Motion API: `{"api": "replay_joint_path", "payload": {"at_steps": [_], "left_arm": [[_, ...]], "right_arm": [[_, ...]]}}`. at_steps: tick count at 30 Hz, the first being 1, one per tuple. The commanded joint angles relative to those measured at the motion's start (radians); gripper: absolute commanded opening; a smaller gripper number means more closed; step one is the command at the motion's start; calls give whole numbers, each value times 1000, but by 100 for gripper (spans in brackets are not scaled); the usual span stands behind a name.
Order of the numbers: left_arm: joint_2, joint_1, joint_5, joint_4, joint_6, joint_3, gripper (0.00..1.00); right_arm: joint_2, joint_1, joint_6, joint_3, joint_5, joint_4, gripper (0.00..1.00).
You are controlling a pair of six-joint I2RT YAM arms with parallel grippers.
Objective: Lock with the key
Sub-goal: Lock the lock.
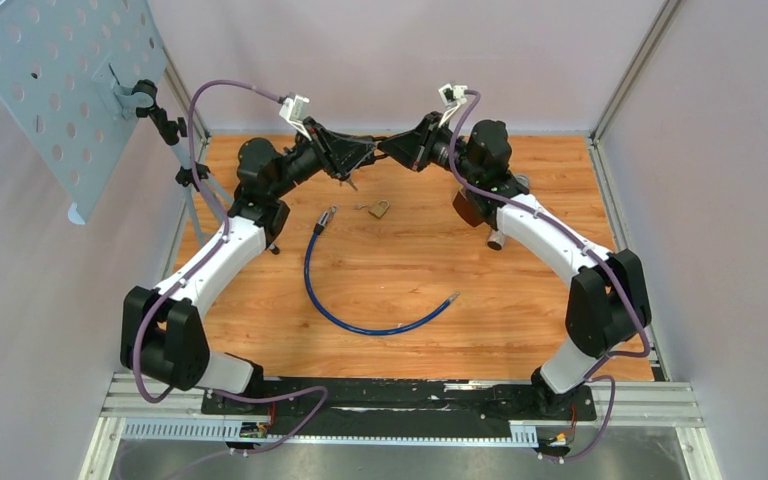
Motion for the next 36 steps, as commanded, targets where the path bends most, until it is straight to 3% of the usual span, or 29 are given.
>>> {"api": "replay_joint_path", "payload": {"at_steps": [1,27,32,36], "left_arm": [[151,-255,193,-126,91,-14,0],[400,-390,161,-129,160,153,0],[402,-399,142,-129,166,167,0],[347,-370,121,-138,166,131,0]], "right_arm": [[-14,330,179,162,-334,304,0],[-144,366,54,9,-287,430,0],[-197,362,-12,-32,-238,331,0],[-269,282,-49,-122,-108,107,0]]}}
